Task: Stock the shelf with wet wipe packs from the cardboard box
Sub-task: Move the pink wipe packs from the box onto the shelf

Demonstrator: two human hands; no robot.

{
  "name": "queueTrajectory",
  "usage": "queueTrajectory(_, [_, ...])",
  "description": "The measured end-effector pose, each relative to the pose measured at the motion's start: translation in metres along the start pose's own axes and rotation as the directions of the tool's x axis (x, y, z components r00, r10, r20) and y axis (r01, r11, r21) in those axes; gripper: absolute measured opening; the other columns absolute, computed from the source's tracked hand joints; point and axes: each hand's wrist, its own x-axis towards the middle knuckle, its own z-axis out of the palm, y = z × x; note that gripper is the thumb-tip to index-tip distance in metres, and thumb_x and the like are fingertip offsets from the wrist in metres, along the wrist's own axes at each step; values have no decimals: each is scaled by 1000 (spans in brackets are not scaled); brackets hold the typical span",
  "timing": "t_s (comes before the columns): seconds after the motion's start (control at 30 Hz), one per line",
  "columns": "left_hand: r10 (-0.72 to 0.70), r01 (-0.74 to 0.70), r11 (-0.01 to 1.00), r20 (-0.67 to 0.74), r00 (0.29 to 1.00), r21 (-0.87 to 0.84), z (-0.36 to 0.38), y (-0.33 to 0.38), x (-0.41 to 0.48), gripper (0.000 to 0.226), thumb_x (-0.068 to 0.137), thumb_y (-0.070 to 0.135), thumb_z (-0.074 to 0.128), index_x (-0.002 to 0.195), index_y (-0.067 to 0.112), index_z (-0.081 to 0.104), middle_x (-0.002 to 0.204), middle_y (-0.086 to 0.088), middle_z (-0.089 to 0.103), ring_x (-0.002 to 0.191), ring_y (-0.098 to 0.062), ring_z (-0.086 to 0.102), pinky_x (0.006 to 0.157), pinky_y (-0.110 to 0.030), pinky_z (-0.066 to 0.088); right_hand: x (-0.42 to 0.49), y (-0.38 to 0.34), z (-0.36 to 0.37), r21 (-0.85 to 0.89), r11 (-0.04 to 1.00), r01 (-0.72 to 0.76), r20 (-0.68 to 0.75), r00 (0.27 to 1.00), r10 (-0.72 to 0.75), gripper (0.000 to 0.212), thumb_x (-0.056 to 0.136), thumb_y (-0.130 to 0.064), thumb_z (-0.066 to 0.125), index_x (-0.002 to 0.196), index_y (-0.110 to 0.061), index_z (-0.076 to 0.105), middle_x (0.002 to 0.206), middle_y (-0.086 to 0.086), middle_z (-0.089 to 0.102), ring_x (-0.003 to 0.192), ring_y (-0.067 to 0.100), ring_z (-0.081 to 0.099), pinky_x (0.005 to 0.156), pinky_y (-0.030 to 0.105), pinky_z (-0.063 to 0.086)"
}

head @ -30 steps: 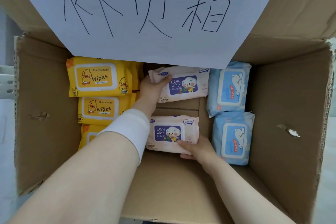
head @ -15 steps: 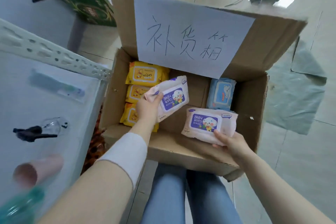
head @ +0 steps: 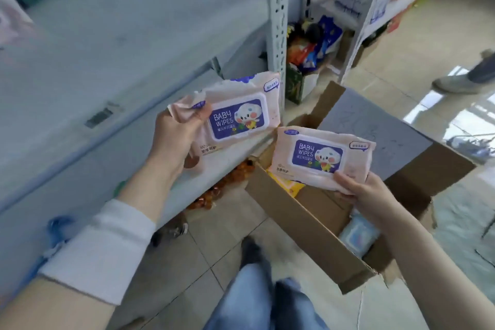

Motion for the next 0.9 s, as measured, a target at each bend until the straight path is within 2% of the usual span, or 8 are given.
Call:
queueTrajectory(0.1, [100, -103, 994, -74, 992, -36, -68, 48, -13, 14, 79, 14, 68, 93, 14, 66, 74, 14, 73, 70, -3, 69, 62, -17, 54, -8, -42, 60, -36, 994, 107, 147, 984, -101, 21, 77, -14, 62, 98, -12, 64, 90, -1, 74, 75, 8, 69, 57, 16, 55])
queueTrajectory(0.27, [176, -190, 982, -272, 946, -25, -199, 82, -29, 14, 84, 7, 63, 95, 15, 65, 76, 14, 73, 72, -2, 68, 67, -18, 54, -20, -101, 178, -158, 937, 312, 384, 894, -233, 37, 70, -21, 64, 107, -14, 62, 93, -3, 74, 79, 11, 69, 59, 20, 56])
queueTrajectory(0.37, [157, -181, 983, -407, 900, -21, -280, 82, -34, 28, 85, 8, 63, 112, 6, 60, 80, 12, 73, 76, -5, 68, 76, -23, 55, -17, -119, 252, -210, 889, 406, 448, 849, -281, 46, 66, -27, 68, 110, -16, 61, 99, 0, 72, 84, 14, 69, 59, 21, 56])
queueTrajectory(0.43, [142, -176, 984, -458, 877, -31, -331, 75, -34, 30, 85, 8, 62, 115, 7, 59, 76, 14, 73, 72, -2, 68, 71, -20, 56, -10, -123, 302, -239, 871, 430, 484, 830, -277, 45, 68, -29, 69, 110, -16, 61, 99, 0, 72, 86, 15, 69, 60, 20, 56])
queueTrajectory(0.57, [92, -138, 989, -498, 862, -57, -412, 53, -21, 35, 86, 7, 61, 120, 2, 57, 97, -3, 69, 71, -2, 68, 72, -21, 57, 15, -115, 397, -238, 869, 433, 509, 818, -268, 20, 82, -11, 64, 102, -14, 62, 90, -2, 71, 71, 4, 70, 55, 16, 55])
queueTrajectory(0.7, [33, -100, 988, -468, 883, -120, -457, 37, 12, 37, 87, 6, 59, 123, -1, 53, 116, -20, 62, 89, -22, 64, 88, -36, 52, 44, -107, 473, -266, 871, 412, 510, 827, -235, 16, 84, -8, 63, 94, -19, 63, 91, -4, 70, 71, 1, 70, 56, 16, 55])
queueTrajectory(0.77, [1, -78, 986, -459, 888, -148, -471, 32, 33, 37, 87, 6, 59, 123, 1, 54, 114, -17, 63, 90, -23, 64, 87, -37, 52, 61, -110, 502, -294, 868, 400, 512, 833, -210, 15, 83, -8, 63, 93, -19, 63, 90, -5, 70, 70, 0, 69, 55, 16, 54])
queueTrajectory(0.9, [5, -73, 988, -437, 900, -140, -498, 24, 82, 30, 87, 5, 59, 116, 13, 60, 83, 9, 74, 73, -6, 70, 65, -20, 56, 105, -129, 553, -343, 848, 404, 527, 830, -183, 17, 82, -7, 65, 93, -20, 63, 85, -10, 72, 69, 0, 70, 54, 16, 54])
